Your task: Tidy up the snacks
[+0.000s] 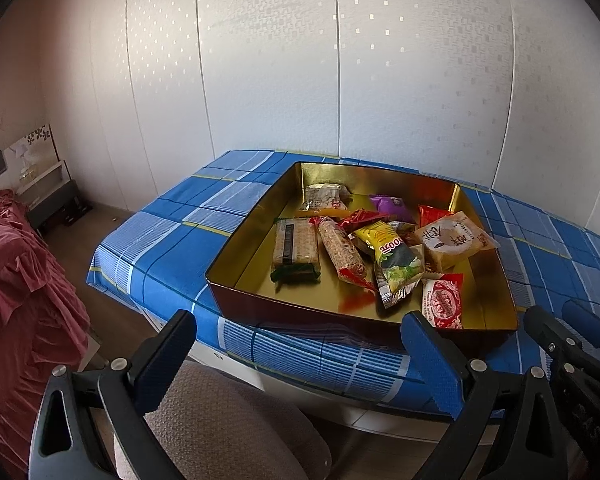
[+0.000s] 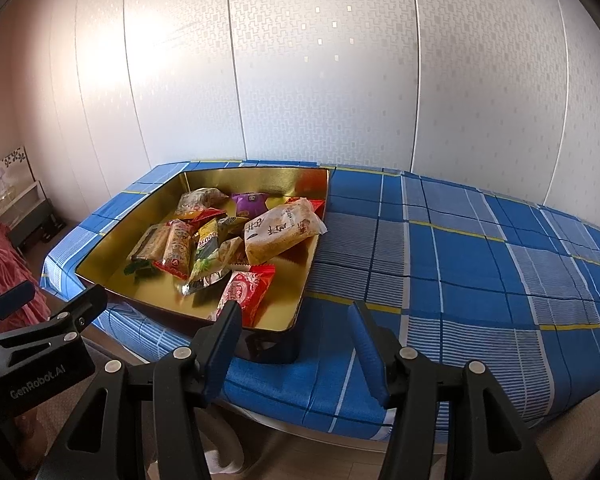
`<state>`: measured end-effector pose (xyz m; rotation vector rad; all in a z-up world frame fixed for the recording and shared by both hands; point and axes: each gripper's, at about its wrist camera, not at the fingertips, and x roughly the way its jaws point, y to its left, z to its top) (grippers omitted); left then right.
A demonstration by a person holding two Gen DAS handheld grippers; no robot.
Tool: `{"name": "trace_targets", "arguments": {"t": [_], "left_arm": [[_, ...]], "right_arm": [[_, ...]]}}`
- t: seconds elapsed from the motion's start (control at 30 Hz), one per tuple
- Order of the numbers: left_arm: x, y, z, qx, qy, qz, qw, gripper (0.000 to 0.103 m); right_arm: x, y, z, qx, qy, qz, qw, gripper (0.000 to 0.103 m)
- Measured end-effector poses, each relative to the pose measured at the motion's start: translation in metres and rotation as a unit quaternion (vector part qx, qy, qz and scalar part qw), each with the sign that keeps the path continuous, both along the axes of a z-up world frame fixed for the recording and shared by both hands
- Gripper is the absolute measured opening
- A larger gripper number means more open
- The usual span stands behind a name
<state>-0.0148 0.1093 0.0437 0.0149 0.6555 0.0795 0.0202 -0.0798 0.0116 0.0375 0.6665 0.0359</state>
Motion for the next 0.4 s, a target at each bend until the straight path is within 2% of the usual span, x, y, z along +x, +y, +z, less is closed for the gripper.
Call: {"name": "trace_targets", "arguments": {"t": [0.27, 0.4], "left_arm": [[0.005, 0.004, -0.003, -0.006, 0.015, 0.007, 0.9999, 0.103], [0.015, 0.008, -0.005, -0.012, 0.032, 0.018, 0.9992, 0.103]], "right_arm": [[0.001, -0.003, -0.001, 0.006, 0.002, -0.006, 1.000, 0.056], [0.009, -0.023, 0.006, 0.016, 0.002, -0.022, 1.000, 0.056]]}}
